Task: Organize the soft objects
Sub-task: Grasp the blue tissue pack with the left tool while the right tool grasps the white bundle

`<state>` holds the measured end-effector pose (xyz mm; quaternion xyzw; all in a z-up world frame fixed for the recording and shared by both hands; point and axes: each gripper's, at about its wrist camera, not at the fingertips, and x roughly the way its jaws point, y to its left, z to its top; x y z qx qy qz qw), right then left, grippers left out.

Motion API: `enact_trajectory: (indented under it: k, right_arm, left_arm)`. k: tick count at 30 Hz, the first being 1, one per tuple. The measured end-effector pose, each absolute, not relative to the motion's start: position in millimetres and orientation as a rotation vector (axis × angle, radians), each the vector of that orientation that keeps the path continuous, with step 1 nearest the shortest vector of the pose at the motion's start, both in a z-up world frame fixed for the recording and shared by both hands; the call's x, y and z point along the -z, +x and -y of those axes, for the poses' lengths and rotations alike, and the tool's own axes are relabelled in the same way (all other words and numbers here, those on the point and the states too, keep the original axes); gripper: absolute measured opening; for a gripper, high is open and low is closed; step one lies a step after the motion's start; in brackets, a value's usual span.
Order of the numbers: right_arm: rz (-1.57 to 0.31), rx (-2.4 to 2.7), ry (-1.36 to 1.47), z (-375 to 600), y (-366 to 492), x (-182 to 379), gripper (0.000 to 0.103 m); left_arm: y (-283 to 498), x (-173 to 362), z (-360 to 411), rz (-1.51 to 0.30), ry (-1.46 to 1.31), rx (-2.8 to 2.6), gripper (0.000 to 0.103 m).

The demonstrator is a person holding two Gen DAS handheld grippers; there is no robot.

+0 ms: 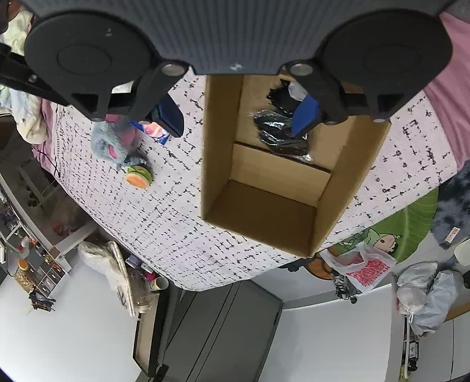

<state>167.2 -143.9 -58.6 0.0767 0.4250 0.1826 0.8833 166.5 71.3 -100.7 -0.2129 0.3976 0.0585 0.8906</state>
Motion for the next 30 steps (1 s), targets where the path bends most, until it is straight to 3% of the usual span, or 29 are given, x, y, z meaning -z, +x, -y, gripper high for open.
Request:
enact_trajectory:
  k: [5,15,30]
  right_arm:
    - [-0.876,-0.358,0.16,166.8,166.3,49.0,0.103]
    - [-0.862,-0.35,0.25,205.6,180.9,40.2,0.103]
    - [-0.885,-0.314,0.434,245.6,200.4,86.8,0.103]
  left_arm:
    - [165.2,98.0,-68.8,-0.81,-0.44,-0.139,0.089]
    - [177.5,86.1,-46.6,-0.865,-0.375,-0.156,0.091]
    - [215.9,77.8,19.8,-0.894,-0.202,-0.033,0.091]
